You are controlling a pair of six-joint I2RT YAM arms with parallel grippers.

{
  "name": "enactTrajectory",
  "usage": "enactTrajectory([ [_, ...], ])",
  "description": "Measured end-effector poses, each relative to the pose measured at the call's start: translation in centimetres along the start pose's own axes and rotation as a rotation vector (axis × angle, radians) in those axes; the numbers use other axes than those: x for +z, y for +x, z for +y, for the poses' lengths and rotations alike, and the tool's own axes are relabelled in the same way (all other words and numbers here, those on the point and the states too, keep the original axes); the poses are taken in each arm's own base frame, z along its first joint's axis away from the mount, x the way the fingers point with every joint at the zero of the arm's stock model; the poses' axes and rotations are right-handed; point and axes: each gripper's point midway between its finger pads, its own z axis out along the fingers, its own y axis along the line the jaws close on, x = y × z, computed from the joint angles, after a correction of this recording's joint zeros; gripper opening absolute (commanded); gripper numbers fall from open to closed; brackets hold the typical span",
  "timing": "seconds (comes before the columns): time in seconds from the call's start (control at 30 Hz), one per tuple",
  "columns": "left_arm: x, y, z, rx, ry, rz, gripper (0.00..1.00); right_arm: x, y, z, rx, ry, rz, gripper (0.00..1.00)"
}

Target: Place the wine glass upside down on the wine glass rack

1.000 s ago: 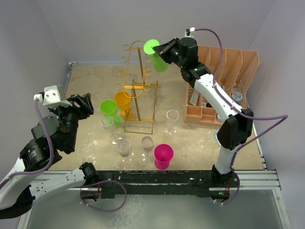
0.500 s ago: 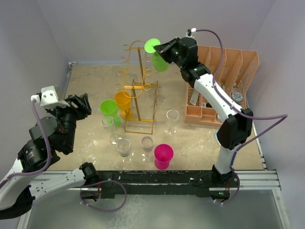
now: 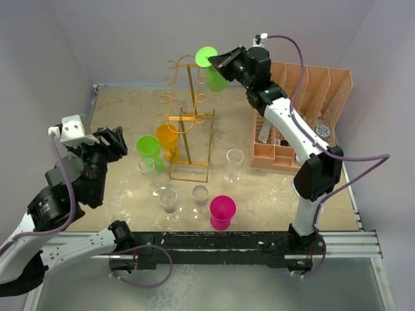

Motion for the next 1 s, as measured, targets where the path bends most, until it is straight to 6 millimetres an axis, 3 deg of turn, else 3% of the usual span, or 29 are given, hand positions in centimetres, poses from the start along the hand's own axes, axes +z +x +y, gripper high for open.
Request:
enactTrajectory([
  [0.37,0.0,0.1,0.0,0.004,0.0,0.002,0.58,1.6,1.4,-1.3,-0.014,0.002,0.056,0.0],
  [0.67,0.0,0.1,0.0,0.004,-0.001,0.003,0.58,1.6,1.5,-1.3,-0.033,-0.002,0.066,0.25],
  [1.0,0.0,0.1,-0.1,0.004,0.004,0.004,0.58,1.2,1.2,-0.6,-0.061,0.002,0.074,0.45],
])
